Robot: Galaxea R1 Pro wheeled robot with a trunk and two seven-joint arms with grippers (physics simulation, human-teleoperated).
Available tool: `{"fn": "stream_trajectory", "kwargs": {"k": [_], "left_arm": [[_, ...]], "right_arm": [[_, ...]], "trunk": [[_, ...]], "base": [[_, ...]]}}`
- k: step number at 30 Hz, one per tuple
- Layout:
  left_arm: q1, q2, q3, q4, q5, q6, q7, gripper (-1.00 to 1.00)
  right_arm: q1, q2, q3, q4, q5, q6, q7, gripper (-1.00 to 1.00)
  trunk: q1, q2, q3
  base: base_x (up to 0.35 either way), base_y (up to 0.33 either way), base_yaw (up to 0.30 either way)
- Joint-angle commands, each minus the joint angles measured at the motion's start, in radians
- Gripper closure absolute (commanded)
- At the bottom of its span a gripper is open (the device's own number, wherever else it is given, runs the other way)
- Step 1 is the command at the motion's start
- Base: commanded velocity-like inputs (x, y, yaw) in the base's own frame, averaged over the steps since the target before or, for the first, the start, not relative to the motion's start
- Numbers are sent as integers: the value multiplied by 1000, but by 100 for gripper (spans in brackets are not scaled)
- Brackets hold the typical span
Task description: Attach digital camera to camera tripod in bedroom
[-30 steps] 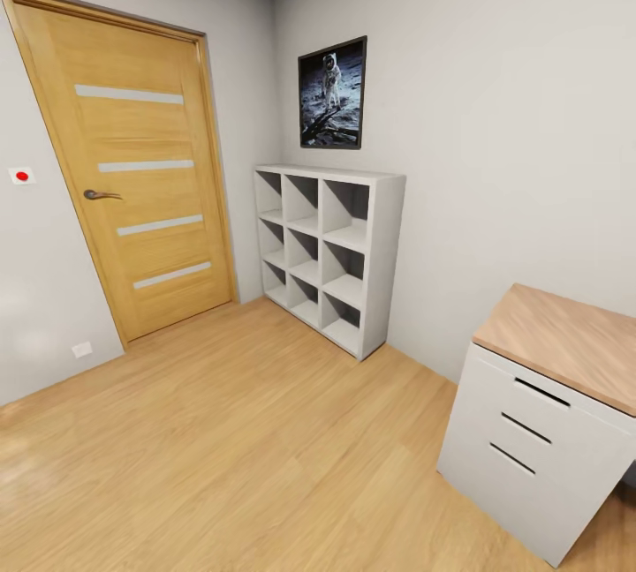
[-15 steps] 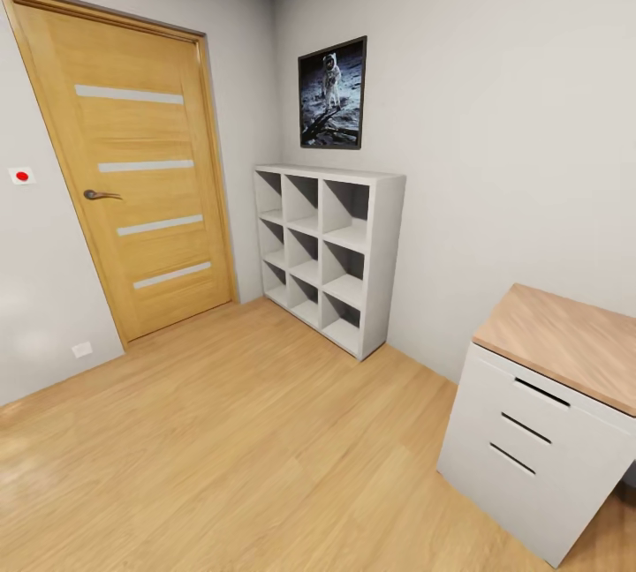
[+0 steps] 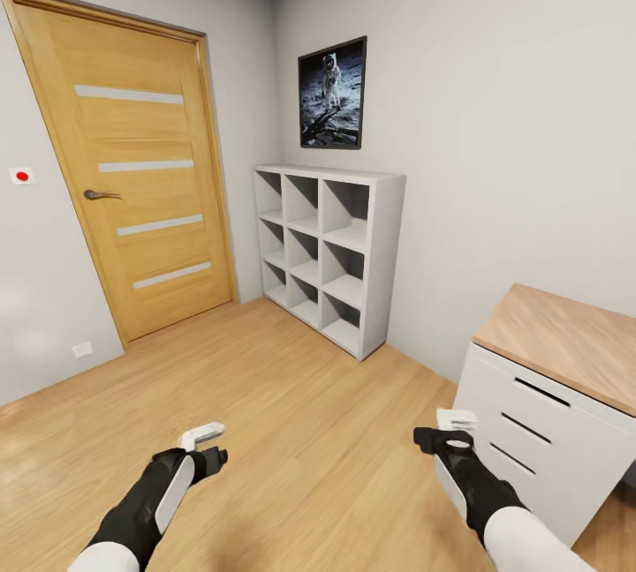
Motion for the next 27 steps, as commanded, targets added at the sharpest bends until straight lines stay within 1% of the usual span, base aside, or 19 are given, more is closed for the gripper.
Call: {"fn": "stream_trajectory", "kwargs": {"k": [1,4,5,9,10,13,14,15,21,25,27], "left_arm": [[-29,-8,0,34,9,-5,8,-100],[-89,-28,0,118,8,-44,8,-100],[-112,-40,-1,153,6,-71,8,-100],[-136,-65,-4,187,0,-105,14,-100],[-142,-79,-5,193,-3,-113,20,-100],[-147,-98,-7,192,-5,-119,30,-100],[-151,-113,-8,184,-5,-120,32,-100],[-152,-120,-7,177,-5,-119,32,-100],[-153,-145,-5,149,-5,-120,39,-100],[-153,-156,-4,137,-3,-121,42,-100],[-153,-159,-4,133,0,-122,44,-100]], "right_arm": [[-34,2,-2,29,-10,4,-3,-100],[-113,8,-7,103,-40,2,-3,-100],[-147,13,-8,131,-65,5,-1,-100],[-182,19,-7,158,-94,10,6,-100],[-191,22,-5,167,-99,9,8,-100],[-199,24,-1,171,-100,12,12,-100],[-204,23,13,168,-96,38,24,-100],[-206,23,24,166,-92,62,31,-100],[-207,21,72,161,-87,121,56,-100],[-208,25,93,161,-88,142,68,-100],[-208,32,100,161,-89,157,72,-100]], "trunk": [[0,-1,-1],[0,-1,-1],[0,-1,-1],[0,-1,-1],[0,-1,-1],[0,-1,-1],[0,-1,-1],[0,-1,-1],[0,-1,-1],[0,-1,-1],[0,-1,-1]], "base": [[0,0,0],[0,0,0],[0,0,0],[0,0,0],[0,0,0],[0,0,0],[0,0,0],[0,0,0],[0,0,0],[0,0,0],[0,0,0]]}}
